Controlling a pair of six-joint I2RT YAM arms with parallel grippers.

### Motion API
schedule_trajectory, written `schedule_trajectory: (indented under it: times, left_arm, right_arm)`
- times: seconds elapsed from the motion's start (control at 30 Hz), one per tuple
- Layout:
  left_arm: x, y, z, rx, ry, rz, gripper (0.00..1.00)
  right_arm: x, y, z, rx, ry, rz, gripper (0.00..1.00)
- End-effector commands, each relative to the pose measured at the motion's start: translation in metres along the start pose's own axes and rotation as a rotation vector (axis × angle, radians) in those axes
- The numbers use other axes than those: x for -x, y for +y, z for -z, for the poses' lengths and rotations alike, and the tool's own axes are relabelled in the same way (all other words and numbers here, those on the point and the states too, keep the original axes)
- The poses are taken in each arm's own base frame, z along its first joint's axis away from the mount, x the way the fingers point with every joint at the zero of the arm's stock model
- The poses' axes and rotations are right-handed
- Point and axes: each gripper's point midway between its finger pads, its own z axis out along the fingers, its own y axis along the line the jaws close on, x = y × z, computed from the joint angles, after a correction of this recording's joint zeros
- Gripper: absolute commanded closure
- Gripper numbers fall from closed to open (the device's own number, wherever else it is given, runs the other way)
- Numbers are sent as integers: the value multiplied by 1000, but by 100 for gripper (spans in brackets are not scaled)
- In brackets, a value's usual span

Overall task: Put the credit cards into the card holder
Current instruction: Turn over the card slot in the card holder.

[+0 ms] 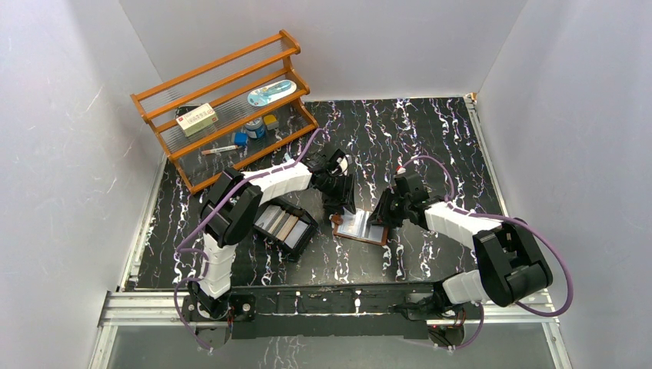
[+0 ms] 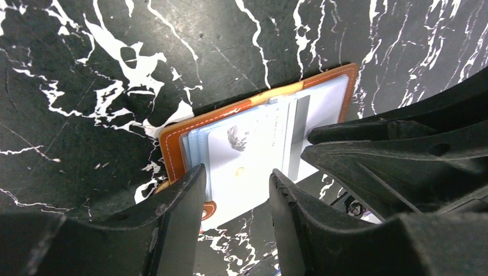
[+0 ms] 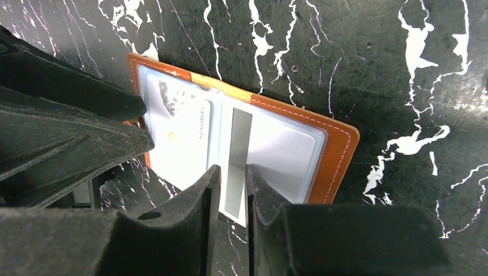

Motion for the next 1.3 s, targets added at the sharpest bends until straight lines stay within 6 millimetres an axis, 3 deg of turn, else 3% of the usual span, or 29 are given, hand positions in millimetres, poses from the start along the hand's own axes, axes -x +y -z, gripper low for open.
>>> schedule_trajectory:
  times: [0.0,0.23,0.5,0.9,1.27]
  left_arm:
    - [-2,2,8,5,-14,-16,56]
    - [-3,3,4,1,-7,-22,55]
    - [-9,-2,0,-42,20,-7,56]
    - [-6,-33,19,-167,-1,6,57]
    - [-3,-48,31,-222,-20,7,58]
  right_arm:
    - [12,21,9,63,-36,-7,71]
    - [18,31,8,91,-37,-13,70]
    - [9,10,-3,2,3,-29,72]
    - [0,-3,-15,-34,36,-40,74]
    - [0,-3,-16,-29,33,-36,74]
